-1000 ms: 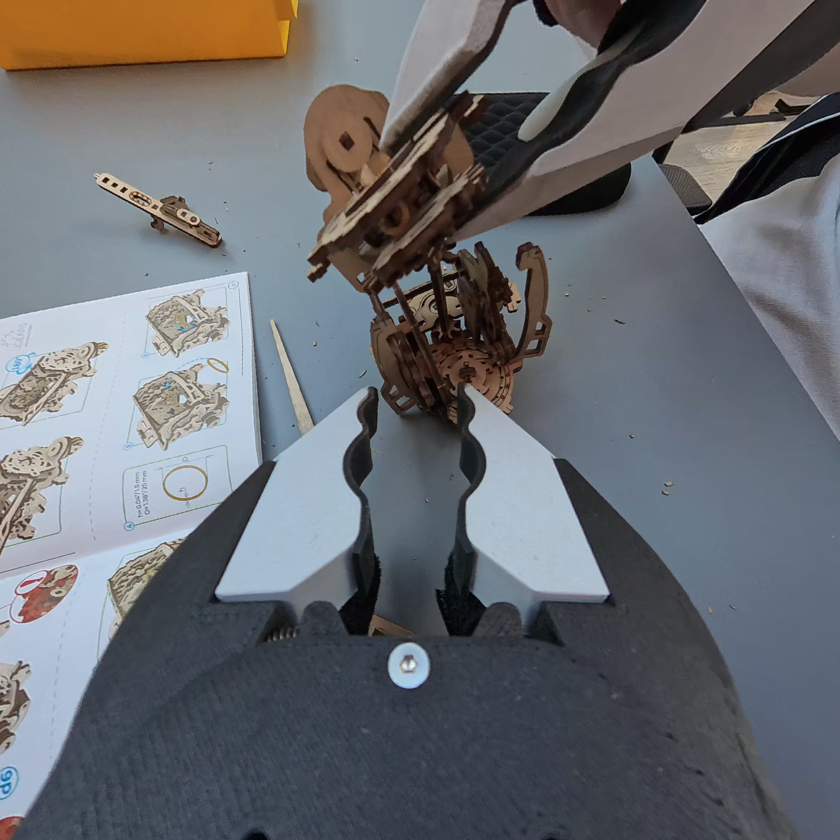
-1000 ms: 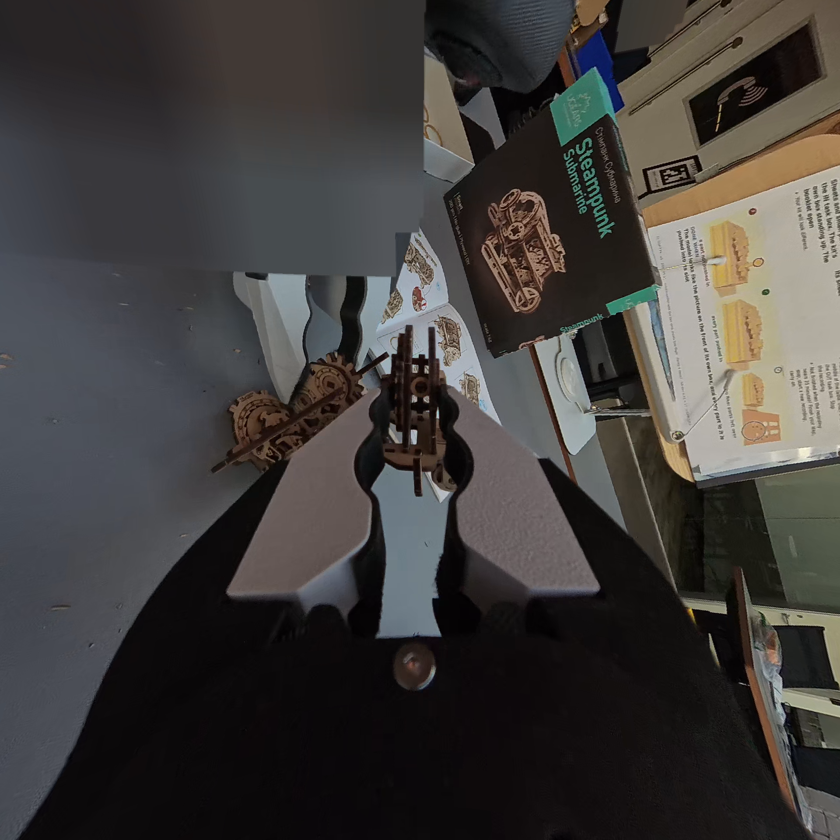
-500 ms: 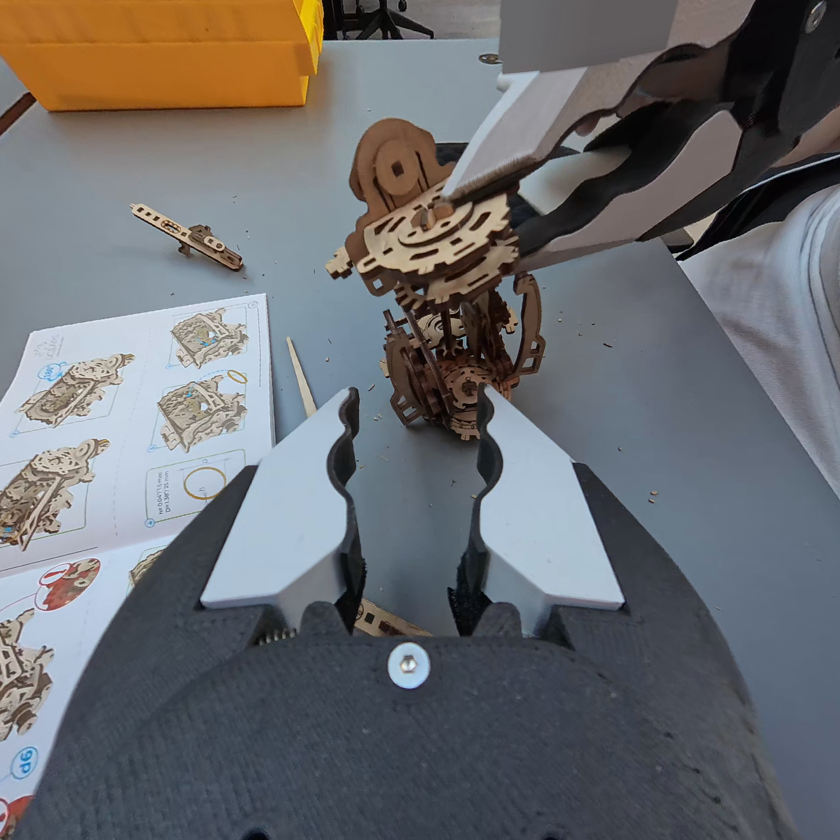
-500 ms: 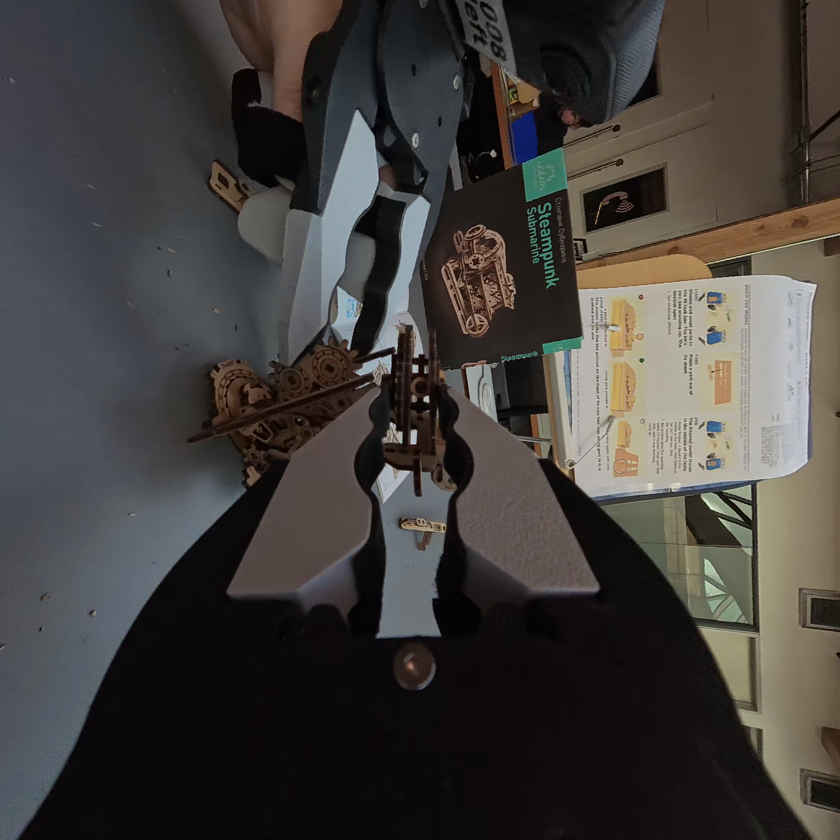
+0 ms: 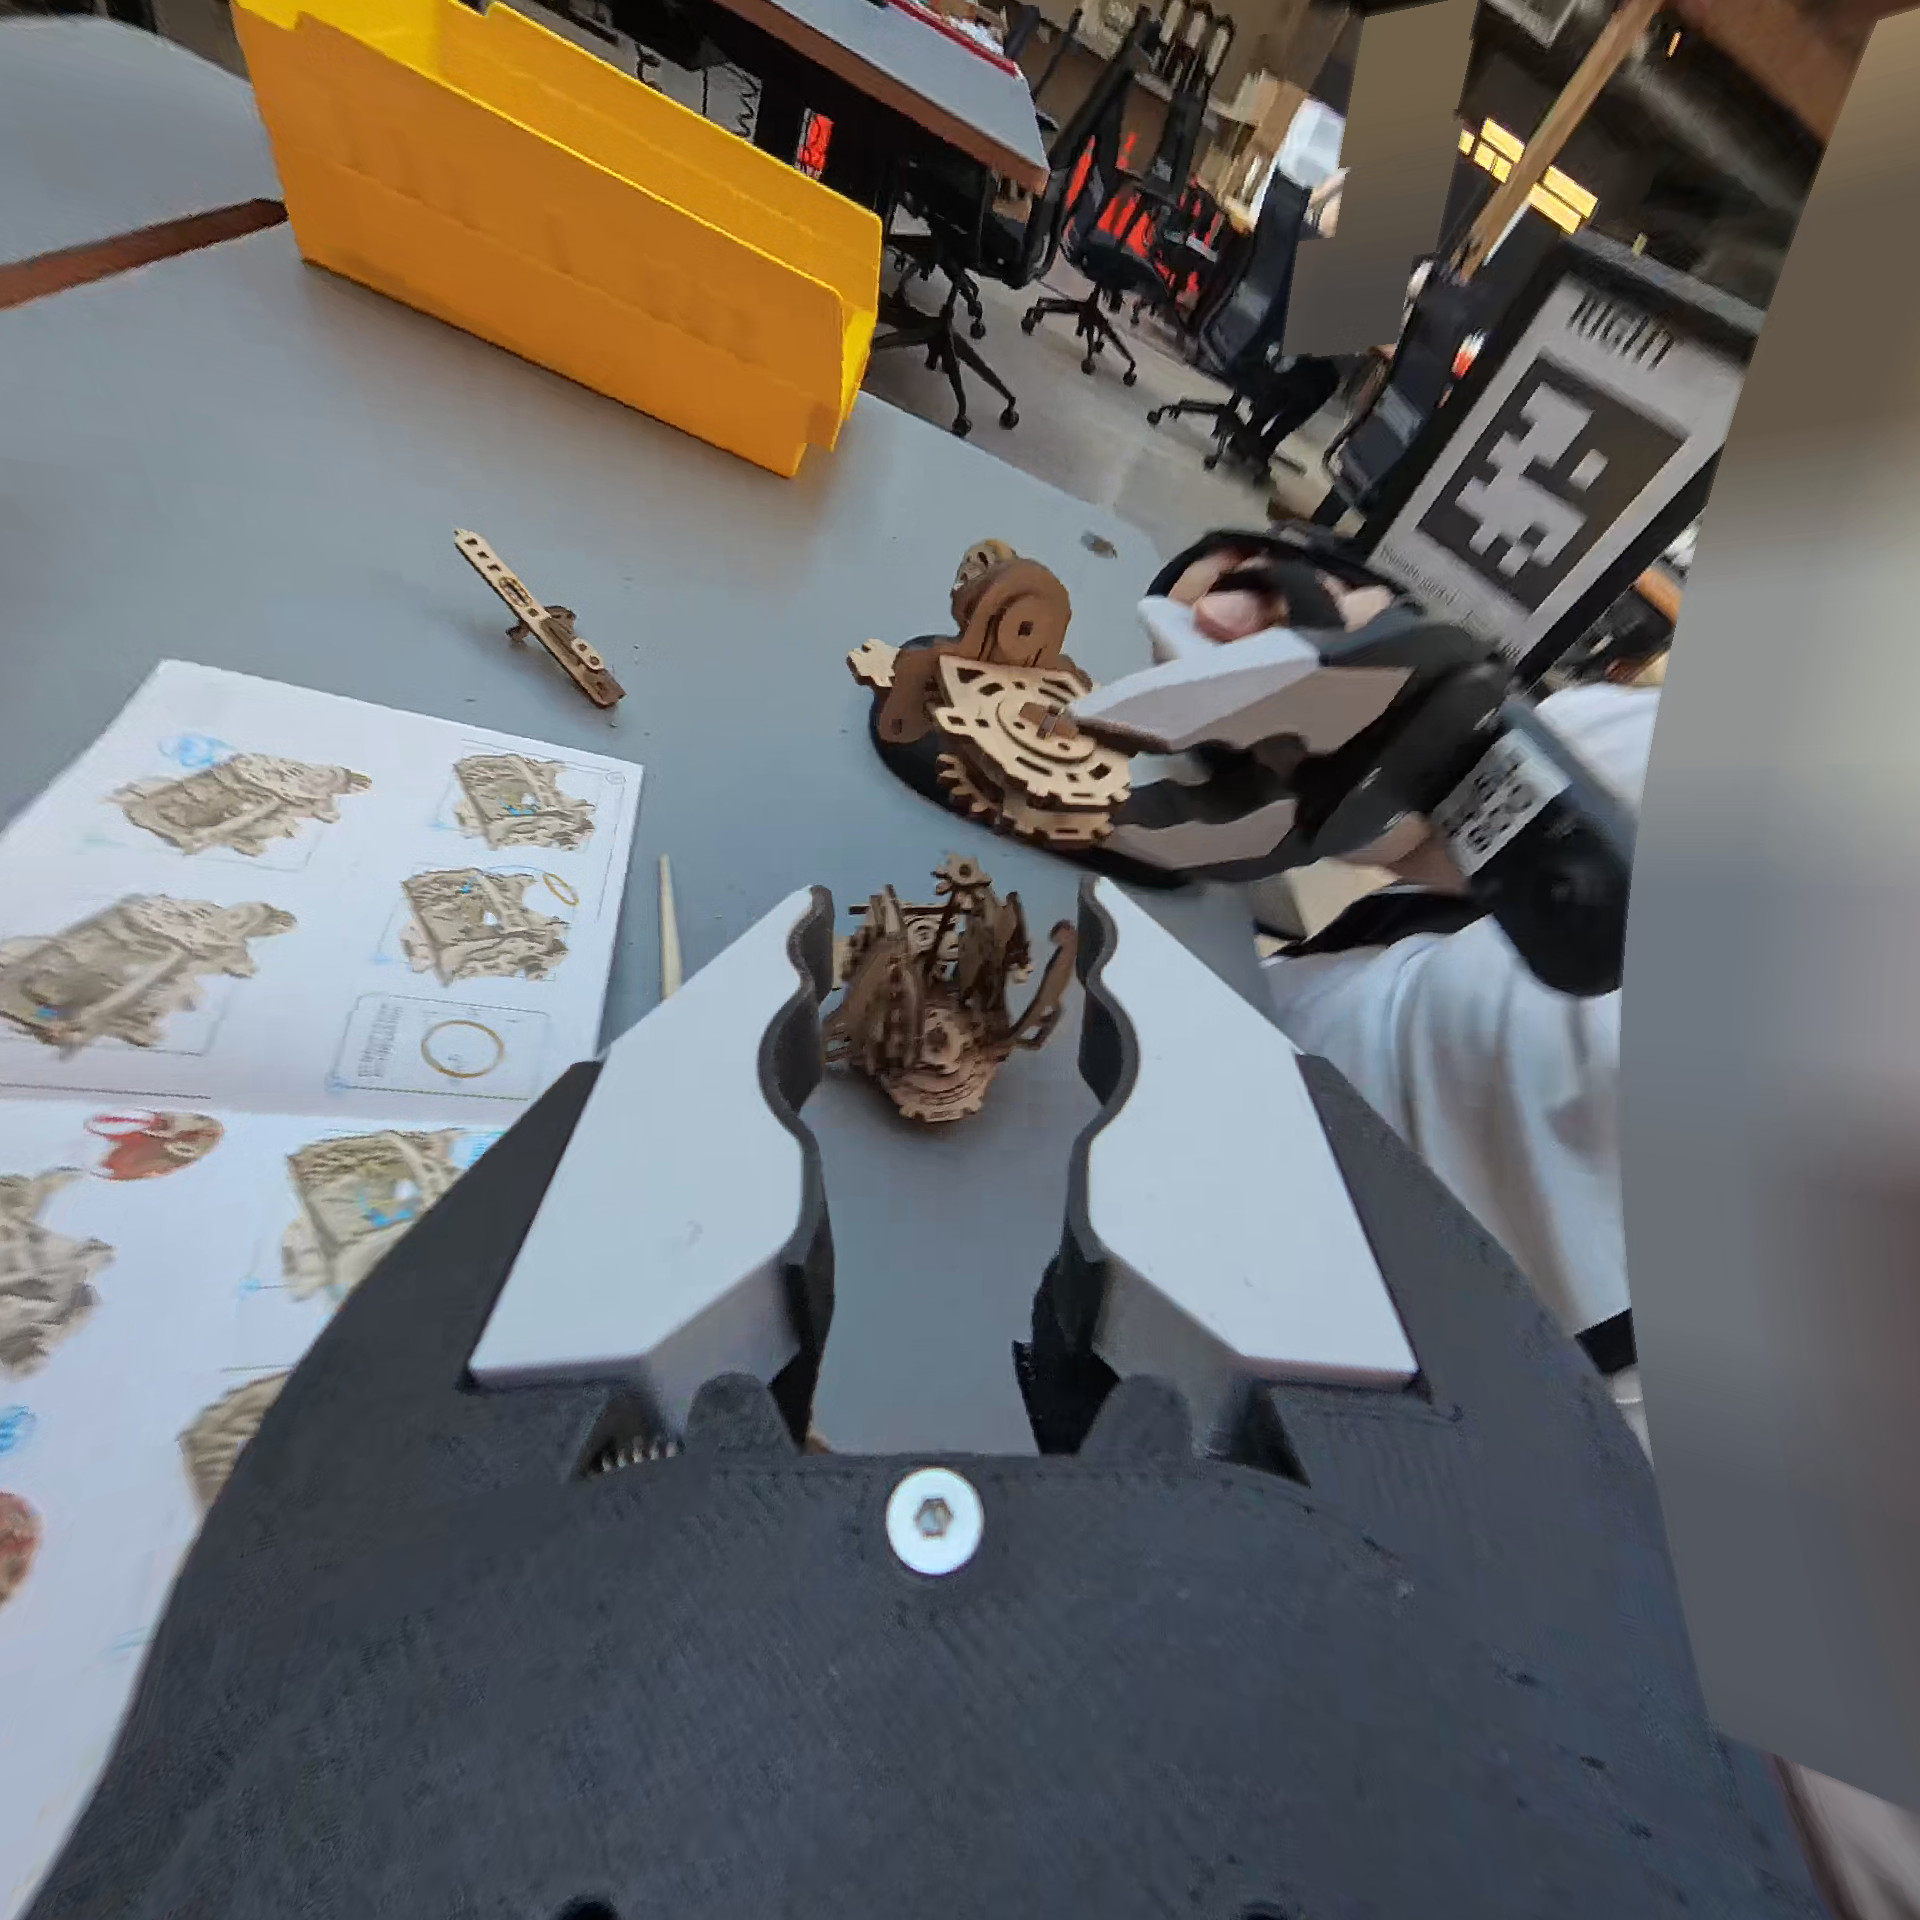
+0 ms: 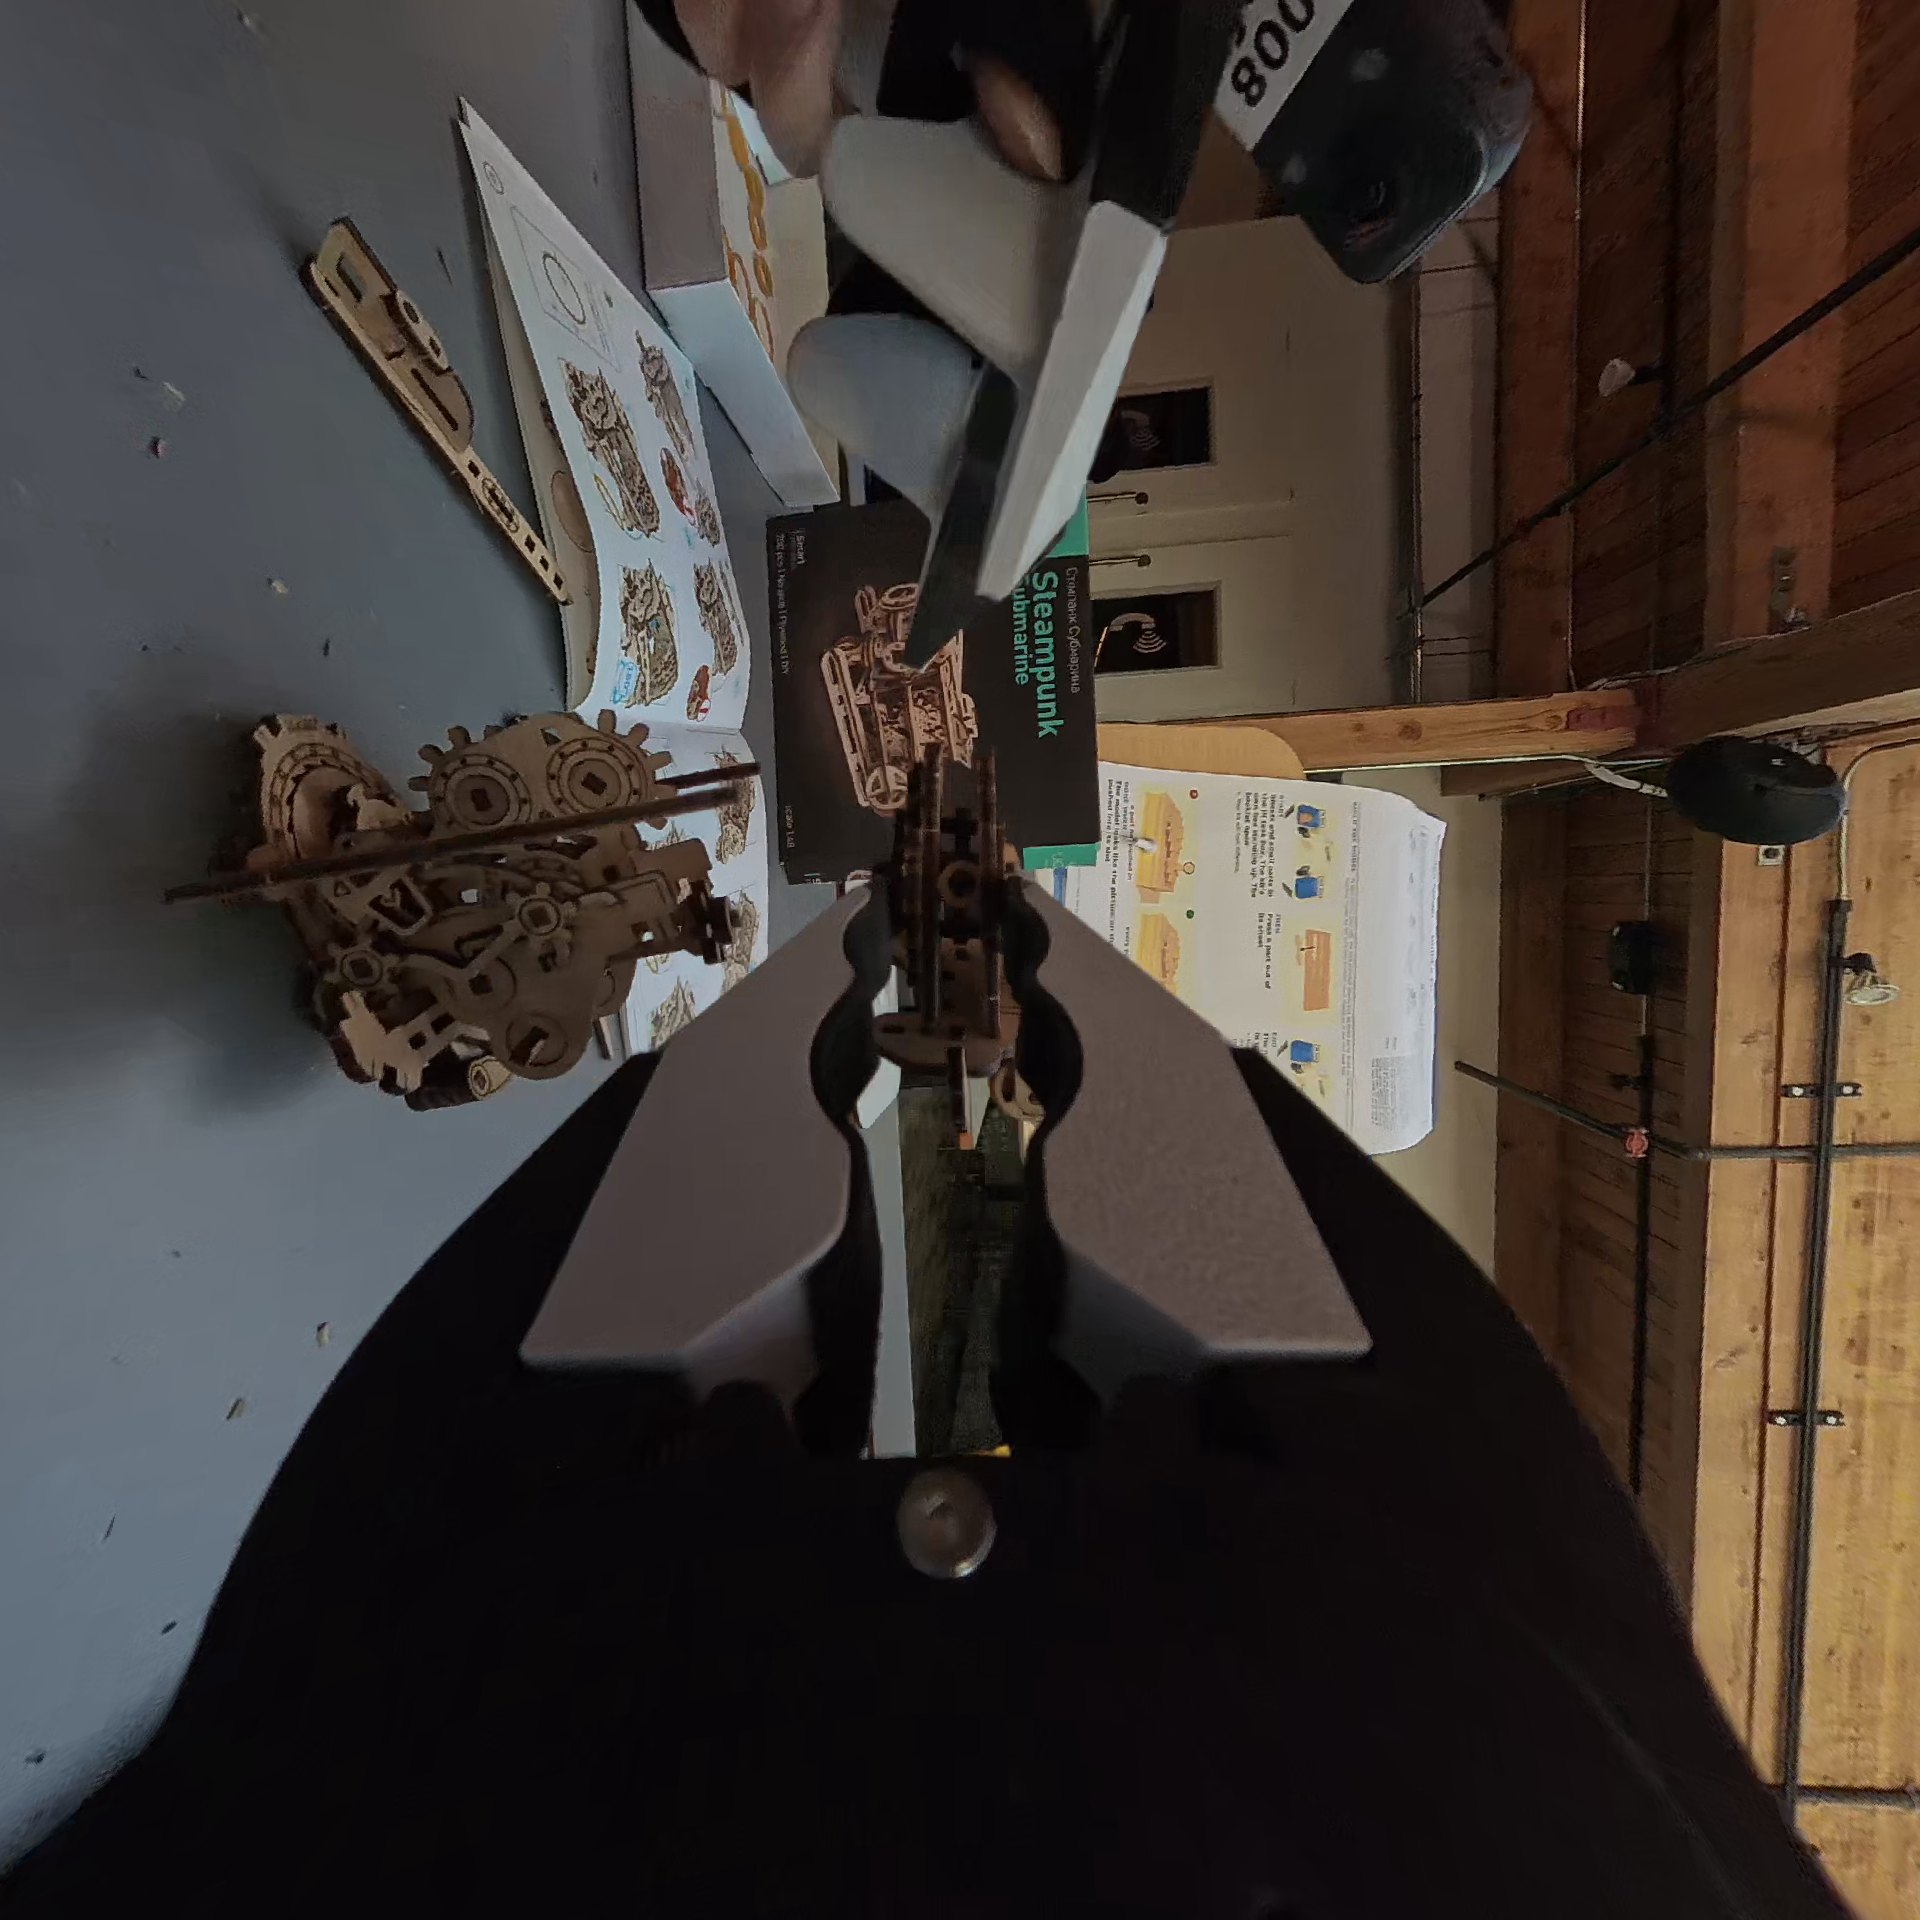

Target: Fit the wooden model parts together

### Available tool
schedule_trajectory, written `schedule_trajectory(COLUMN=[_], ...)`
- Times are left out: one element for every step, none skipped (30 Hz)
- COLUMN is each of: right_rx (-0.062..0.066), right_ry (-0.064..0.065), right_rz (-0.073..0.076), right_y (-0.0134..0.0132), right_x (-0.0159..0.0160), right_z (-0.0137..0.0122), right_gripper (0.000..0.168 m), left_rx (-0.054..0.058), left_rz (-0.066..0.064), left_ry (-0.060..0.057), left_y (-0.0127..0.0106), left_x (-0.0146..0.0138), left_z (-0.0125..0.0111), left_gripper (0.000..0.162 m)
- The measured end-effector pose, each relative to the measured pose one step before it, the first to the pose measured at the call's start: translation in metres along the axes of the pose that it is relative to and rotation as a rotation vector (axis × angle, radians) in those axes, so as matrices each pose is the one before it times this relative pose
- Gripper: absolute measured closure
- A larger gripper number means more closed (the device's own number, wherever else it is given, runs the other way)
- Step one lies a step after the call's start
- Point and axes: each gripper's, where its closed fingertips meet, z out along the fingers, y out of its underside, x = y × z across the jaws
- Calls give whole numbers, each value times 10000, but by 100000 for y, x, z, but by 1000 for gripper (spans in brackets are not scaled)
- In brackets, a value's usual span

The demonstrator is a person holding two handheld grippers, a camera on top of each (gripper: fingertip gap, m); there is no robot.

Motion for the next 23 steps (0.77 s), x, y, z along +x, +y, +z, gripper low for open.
schedule_trajectory(right_rx=[-6, 3, 74, 136, 154, 160, 114, 86, 73, 40, 44, 81, 77, 60, 77, 48, 5, 26, 60, 79, 60, 71, 99], right_ry=[235, 187, 160, 145, 164, 140, 106, 71, 39, 38, 94, 28, -14, 74, 51, 94, 99, 16, 19, 30, 127, 108, -11], right_rz=[-297, -280, -188, -107, -104, -155, -156, -86, -8, 28, 3, -15, -4, -22, -60, -52, -45, -69, -95, -106, -39, 3, 62], right_y=[154, 93, -48, -166, -221, -220, -147, -79, -29, 46, 46, -6, -29, -7, -38, 12, 104, 77, 27, -8, 45, 86, 96], right_x=[244, 176, 177, 178, 223, 196, 170, 111, 61, 42, 121, 26, -28, 86, 44, 116, 130, -20, -64, -70, 96, 138, 6], right_z=[75, 86, 68, 55, 36, 19, 5, -6, -20, -37, -77, -89, -98, -112, -126, -116, -82, -65, -77, -90, -100, -104, -69], right_gripper=[148, 148, 148, 148, 148, 148, 148, 148, 148, 148, 148, 148, 148, 148, 148, 148, 148, 148, 147, 148, 148, 148, 148], left_rx=[293, 273, 148, 14, -1, 156, 240, 171, 94, 58, 119, 166, 200, 168, 41, -70, -127, -101, -29, 23, 62, 51, 23], left_rz=[-1015, -899, -641, -484, -504, -570, -560, -469, -237, -62, -75, -144, -187, -199, -172, -98, -54, -77, -107, -61, 1, 160, 103], left_ry=[319, 378, 199, -104, -304, -113, 223, 268, 158, -14, -74, 9, 174, 178, 96, 55, 37, 73, 138, 159, -113, -132, -35], left_y=[-629, -414, -43, 331, 439, 202, 35, 69, 96, 114, -28, -142, -271, -268, -92, 81, 211, 194, 88, -30, -116, -117, -116], left_x=[678, 701, 358, -113, -446, -175, 317, 359, 182, -12, -101, -3, 214, 205, 79, 34, 85, 200, 340, 392, -11, -78, 7], left_z=[-158, 6, 179, 294, 306, 258, 235, 208, 210, 193, 174, 151, 152, 175, 237, 300, 384, 435, 416, 349, 257, 147, 101], left_gripper=[119, 121, 123, 123, 124, 125, 125, 126, 127, 125, 123, 123, 123, 123, 122, 122, 122, 121, 126, 131, 136, 141, 141])
